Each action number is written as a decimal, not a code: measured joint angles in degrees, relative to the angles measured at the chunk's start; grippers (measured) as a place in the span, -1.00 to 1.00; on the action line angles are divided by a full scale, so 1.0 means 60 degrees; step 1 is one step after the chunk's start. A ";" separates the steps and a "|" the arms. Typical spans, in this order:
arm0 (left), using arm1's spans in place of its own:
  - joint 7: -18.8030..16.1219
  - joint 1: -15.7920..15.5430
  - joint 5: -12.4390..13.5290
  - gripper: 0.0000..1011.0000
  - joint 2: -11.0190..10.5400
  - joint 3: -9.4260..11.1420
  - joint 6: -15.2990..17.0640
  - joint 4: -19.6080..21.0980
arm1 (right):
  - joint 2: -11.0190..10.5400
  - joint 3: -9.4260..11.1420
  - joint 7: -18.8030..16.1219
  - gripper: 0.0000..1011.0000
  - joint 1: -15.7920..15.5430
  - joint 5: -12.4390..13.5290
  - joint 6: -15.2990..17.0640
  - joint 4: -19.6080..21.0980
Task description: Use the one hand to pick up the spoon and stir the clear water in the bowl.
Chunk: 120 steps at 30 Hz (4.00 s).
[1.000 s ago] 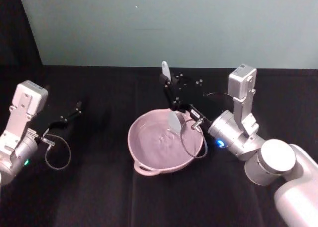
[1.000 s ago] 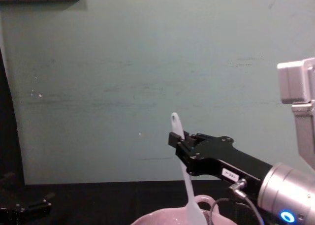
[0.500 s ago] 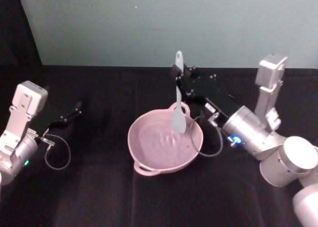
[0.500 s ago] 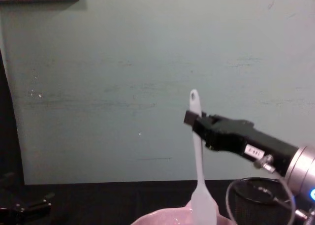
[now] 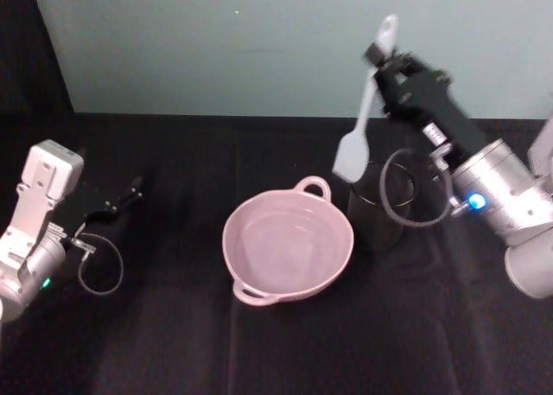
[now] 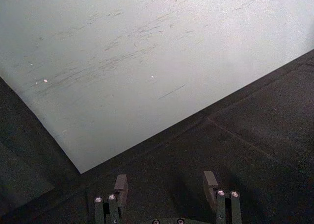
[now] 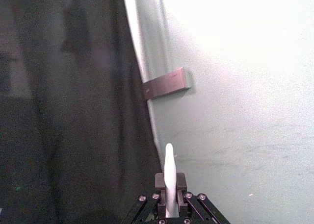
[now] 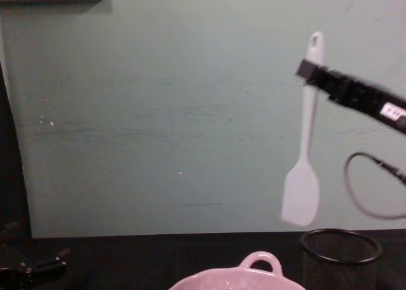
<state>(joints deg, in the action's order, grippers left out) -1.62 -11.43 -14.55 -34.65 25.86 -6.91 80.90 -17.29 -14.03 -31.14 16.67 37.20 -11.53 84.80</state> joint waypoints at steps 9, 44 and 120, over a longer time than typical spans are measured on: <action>0.0000 0.0000 0.0000 1.00 0.0001 0.0000 0.0000 0.0000 | -0.0296 0.0439 0.0209 -0.73 0.0192 0.0642 0.0223 -0.0316; 0.0000 0.0000 0.0001 1.00 0.0000 -0.0001 0.0000 0.0001 | 0.0151 -0.0153 -0.0918 -0.73 0.1240 0.1223 0.0435 -0.4031; 0.0000 0.0000 0.0001 1.00 0.0000 0.0000 0.0000 0.0000 | -0.0990 -0.0209 -0.0072 0.99 0.0400 -0.0872 -0.0652 -0.2737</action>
<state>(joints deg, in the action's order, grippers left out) -1.62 -11.43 -14.55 -34.65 25.86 -6.90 80.90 -23.23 -15.28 -31.57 19.07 31.96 -15.44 68.38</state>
